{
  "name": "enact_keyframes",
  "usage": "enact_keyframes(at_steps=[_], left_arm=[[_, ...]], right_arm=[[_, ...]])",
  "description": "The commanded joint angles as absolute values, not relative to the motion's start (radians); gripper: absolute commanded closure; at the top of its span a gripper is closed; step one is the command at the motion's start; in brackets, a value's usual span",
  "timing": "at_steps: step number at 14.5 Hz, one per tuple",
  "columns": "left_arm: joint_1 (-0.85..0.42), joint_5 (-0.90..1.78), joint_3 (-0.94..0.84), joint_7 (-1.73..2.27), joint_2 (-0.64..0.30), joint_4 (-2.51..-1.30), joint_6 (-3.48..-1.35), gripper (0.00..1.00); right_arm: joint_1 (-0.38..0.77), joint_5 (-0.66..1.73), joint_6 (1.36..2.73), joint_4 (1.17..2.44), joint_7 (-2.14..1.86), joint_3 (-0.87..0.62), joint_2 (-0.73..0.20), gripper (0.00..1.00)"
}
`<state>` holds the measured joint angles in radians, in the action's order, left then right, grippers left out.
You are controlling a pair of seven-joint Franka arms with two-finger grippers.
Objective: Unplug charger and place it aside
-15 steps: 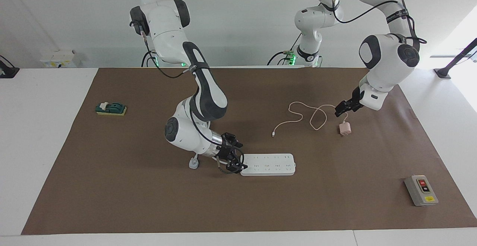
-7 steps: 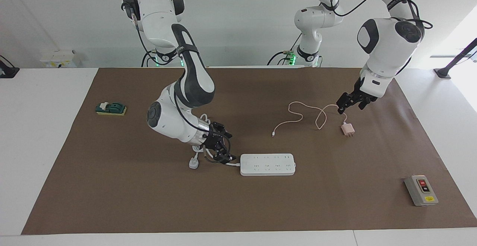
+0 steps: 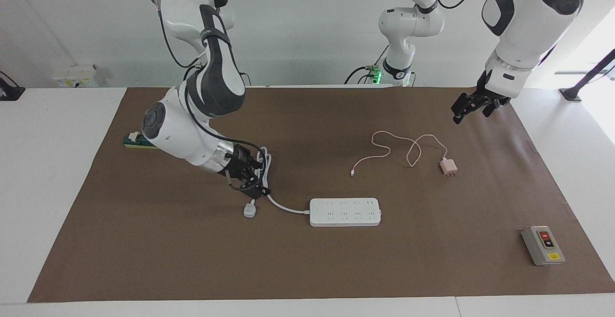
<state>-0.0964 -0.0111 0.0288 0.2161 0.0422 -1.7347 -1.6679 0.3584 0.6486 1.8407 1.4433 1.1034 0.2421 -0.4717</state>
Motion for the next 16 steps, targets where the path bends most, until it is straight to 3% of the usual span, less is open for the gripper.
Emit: enact_keyframes(at_steps=[1,4,11,16], left_arm=[[-0.121,-0.028,0.049,0.187,0.034,-1.684,-1.595,0.00],[-0.139,-0.022,0.048,0.160,0.029,-1.690,-1.597,0.00],[-0.152,-0.008,0.048,0.109,0.026,-1.672,-1.500,0.00],[-0.152,-0.008,0.048,0.114,0.026,-1.672,-1.502,0.00]], right_arm=[[0.353,0.591,1.772,1.485,0.891,0.311,-0.407,0.00],[0.354,0.542,1.706,1.482,0.647,0.392,-0.390,0.00],[0.348,0.342,1.655,1.471,0.277,0.420,-0.318,0.00],[0.227,0.229,1.612,1.474,0.040,0.355,-0.226,0.00]])
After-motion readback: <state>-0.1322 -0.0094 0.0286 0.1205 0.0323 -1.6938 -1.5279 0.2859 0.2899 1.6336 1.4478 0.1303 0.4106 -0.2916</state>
